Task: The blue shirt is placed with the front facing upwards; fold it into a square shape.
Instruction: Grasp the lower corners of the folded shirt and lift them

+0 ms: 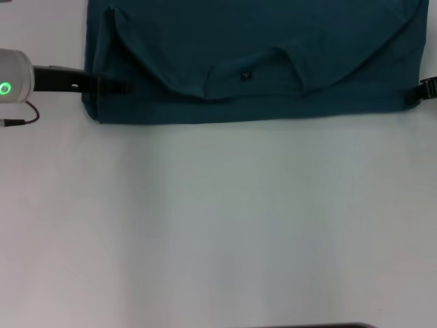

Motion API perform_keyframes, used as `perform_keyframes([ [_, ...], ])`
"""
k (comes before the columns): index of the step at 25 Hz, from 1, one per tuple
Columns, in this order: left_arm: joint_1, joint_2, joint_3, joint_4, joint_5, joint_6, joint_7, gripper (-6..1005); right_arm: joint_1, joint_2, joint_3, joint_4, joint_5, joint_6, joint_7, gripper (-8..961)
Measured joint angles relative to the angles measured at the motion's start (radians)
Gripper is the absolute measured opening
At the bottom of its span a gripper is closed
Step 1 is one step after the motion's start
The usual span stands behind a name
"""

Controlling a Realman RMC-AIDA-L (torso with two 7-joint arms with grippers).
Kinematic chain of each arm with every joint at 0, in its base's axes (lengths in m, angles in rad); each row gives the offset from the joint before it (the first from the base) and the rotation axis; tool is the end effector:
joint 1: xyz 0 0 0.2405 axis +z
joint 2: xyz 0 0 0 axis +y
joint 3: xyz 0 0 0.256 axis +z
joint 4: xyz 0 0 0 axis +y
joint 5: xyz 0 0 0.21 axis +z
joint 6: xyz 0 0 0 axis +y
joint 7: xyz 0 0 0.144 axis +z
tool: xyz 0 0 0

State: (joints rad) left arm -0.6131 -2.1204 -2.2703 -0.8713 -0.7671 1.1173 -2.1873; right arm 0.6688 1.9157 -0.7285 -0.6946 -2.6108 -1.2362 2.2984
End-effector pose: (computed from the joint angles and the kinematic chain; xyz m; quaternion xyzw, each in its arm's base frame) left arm -0.2636 0.3956 0.0009 -0.8557 -0.4435 -0.0638 0.2589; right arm 0.3304 0.3899 0.0709 -0.8029 0.5310 -0.0442 0.2674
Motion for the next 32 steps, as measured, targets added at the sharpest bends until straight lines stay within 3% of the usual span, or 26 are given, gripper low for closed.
perform_keyframes([
  [8, -0.003, -0.013, 0.000, -0.049, 0.098, -0.024, -0.085, 799, -0.001, -0.007, 0.003, -0.003, 0.005, -0.016, 0.008, 39],
  [22, -0.010, -0.016, 0.001, 0.020, 0.125, -0.025, -0.115, 798, 0.001, -0.009, 0.005, -0.005, 0.016, -0.029, -0.001, 39],
  [28, -0.024, -0.003, -0.003, 0.044, 0.126, 0.018, -0.125, 749, 0.002, -0.009, 0.004, -0.005, 0.017, -0.037, -0.002, 39],
  [32, -0.026, 0.002, 0.000, 0.047, 0.126, 0.027, -0.125, 569, 0.002, -0.009, 0.004, -0.005, 0.018, -0.038, -0.003, 39],
])
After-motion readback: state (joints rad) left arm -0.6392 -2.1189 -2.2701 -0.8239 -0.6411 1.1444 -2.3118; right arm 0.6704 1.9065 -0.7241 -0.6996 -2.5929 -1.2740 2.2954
